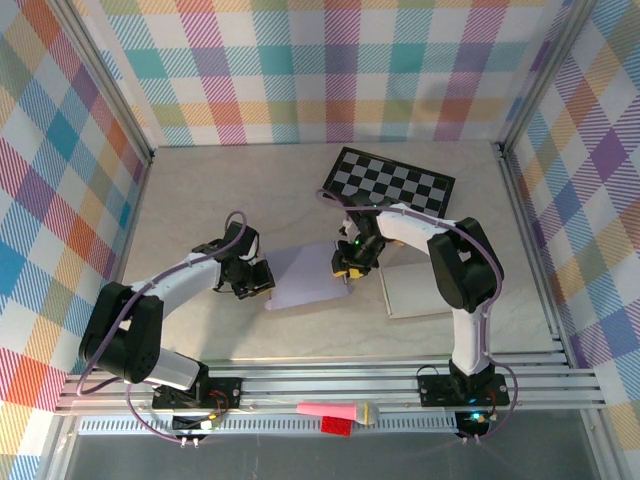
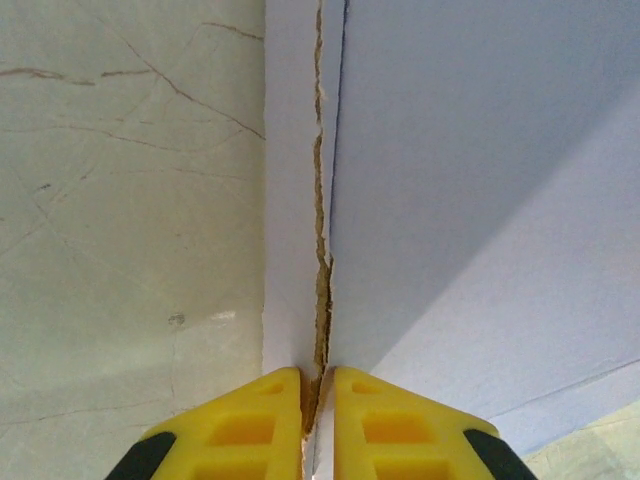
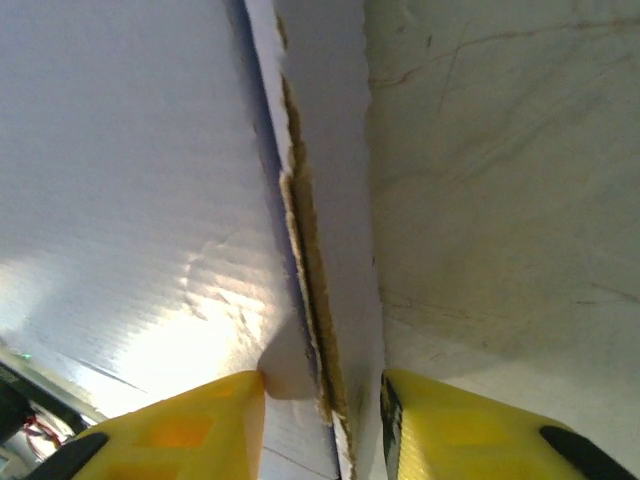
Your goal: Fold the paper box
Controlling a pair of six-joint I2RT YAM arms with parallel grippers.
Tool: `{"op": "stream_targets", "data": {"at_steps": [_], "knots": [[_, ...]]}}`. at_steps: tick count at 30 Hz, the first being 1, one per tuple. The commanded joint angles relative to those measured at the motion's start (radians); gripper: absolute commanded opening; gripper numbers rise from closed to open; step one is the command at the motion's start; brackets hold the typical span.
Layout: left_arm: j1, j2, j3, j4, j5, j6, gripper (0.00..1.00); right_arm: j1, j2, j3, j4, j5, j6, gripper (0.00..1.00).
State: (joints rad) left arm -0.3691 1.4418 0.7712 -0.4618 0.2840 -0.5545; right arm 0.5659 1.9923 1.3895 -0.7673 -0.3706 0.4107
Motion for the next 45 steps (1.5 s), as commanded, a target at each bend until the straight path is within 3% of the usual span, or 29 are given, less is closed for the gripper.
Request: {"op": "stream_targets", "data": {"at_steps": [1, 7, 16, 30, 38, 41, 45], "knots": [[-0.006, -0.012, -0.029, 0.032, 0.000, 0.024, 0.11, -0.022, -0.015, 0.022, 0.020, 0.030, -0.039, 0.45], [-0.005, -0.014, -0.039, 0.023, -0.008, 0.036, 0.07, -0.051, 0.004, 0.070, 0.043, -0.045, -0.084, 0.63], [0.003, -0.042, -0.075, 0.064, 0.008, -0.001, 0.00, -0.076, 0.073, 0.117, 0.021, -0.123, -0.110, 0.67], [0.147, -0.095, -0.217, 0.229, 0.223, -0.019, 0.00, -0.089, 0.125, 0.166, 0.014, -0.381, -0.178, 0.78], [0.189, -0.087, -0.236, 0.253, 0.264, -0.016, 0.00, -0.084, 0.140, 0.170, 0.066, -0.538, -0.151, 0.80], [0.191, -0.080, -0.227, 0.263, 0.269, -0.023, 0.00, -0.081, 0.125, 0.148, 0.112, -0.569, -0.112, 0.75], [0.191, -0.074, -0.201, 0.269, 0.279, -0.031, 0.07, -0.072, 0.094, 0.116, 0.181, -0.592, -0.032, 0.64]]}}
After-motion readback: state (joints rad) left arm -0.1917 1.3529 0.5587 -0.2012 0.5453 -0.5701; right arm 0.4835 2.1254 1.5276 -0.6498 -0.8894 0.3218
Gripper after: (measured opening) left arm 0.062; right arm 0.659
